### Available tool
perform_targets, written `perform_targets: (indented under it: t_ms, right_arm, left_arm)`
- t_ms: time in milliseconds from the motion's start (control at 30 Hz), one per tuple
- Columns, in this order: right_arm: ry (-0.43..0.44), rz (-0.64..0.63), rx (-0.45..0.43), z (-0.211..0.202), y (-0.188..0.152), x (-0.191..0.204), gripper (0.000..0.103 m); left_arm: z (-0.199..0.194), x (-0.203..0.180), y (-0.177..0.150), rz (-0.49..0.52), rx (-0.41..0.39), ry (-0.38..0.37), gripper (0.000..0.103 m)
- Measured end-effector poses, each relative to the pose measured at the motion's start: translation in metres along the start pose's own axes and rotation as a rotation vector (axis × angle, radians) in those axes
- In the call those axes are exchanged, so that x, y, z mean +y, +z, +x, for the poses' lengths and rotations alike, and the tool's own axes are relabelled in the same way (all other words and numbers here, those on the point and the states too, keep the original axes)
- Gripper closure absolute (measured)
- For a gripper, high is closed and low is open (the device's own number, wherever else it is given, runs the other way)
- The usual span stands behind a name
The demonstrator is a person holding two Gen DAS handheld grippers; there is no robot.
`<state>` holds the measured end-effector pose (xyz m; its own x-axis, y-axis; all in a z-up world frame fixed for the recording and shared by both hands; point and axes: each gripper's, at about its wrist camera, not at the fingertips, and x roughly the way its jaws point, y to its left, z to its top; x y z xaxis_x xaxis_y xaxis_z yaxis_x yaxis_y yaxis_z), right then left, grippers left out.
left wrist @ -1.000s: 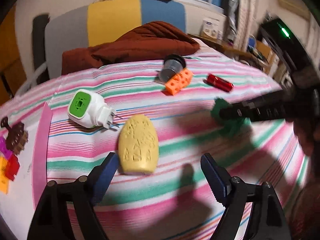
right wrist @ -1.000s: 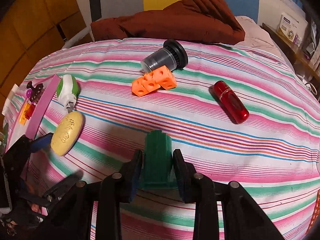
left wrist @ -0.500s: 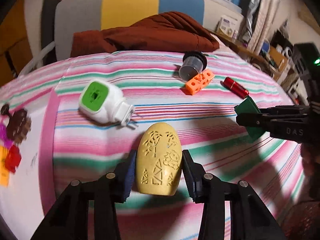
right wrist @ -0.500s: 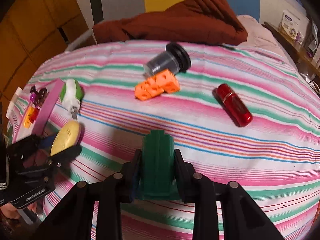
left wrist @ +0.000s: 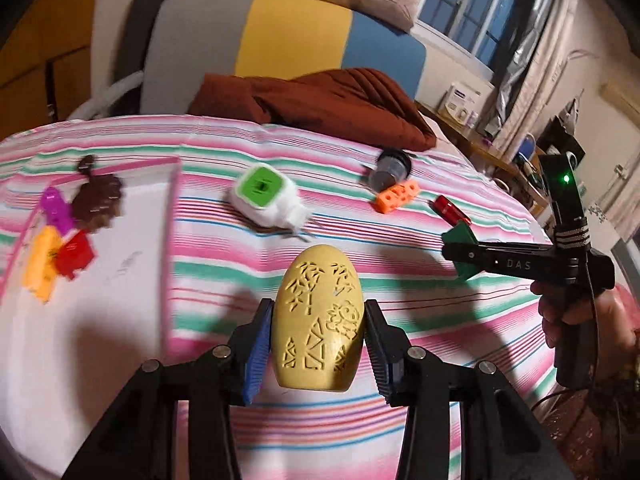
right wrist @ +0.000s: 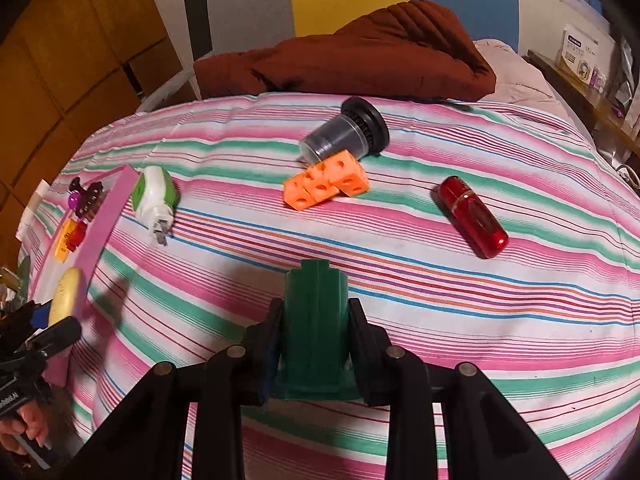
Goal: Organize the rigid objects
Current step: 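Lower the yellow oval into the tray and open the left tool while the right tool carries the green piece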
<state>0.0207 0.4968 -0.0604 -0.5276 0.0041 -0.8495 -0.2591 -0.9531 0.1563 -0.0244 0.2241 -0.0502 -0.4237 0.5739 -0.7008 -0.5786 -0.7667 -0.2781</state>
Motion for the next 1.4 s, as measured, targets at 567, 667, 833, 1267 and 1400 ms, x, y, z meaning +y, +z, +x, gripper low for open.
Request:
perform_targets:
  t_ms: [567, 667, 833, 1267, 1400]
  right_arm:
    - [0.108, -0.045, -0.173, -0.025, -0.004, 0.08, 0.073]
    - [0.172, -0.008, -0.197, -0.03, -0.002, 0.096, 0.073]
    - [0.245, -0.047, -0.215, -0.035, 0.005, 0.143, 0.073]
    - [0.322, -0.241, -0.116, 0.004, 0.012, 0.277, 0.073]
    - [0.311, -0.257, -0.059, 0.024, 0.012, 0.297, 0.073]
  left_arm:
    - [-0.045, 0.121, -0.026, -0.137, 0.008, 0.221, 0.058]
    - [-0.045, 0.139, -0.027, -0.148, 0.028, 0.252, 0.058]
    - [-0.045, 0.159, -0.03, -0.167, 0.041, 0.285, 0.058]
    - [-0.073, 0.178, -0.041, -0.198, -0.04, 0.294, 0.022]
    - [-0.091, 0.168, -0.054, -0.167, -0.08, 0.283, 0.016]
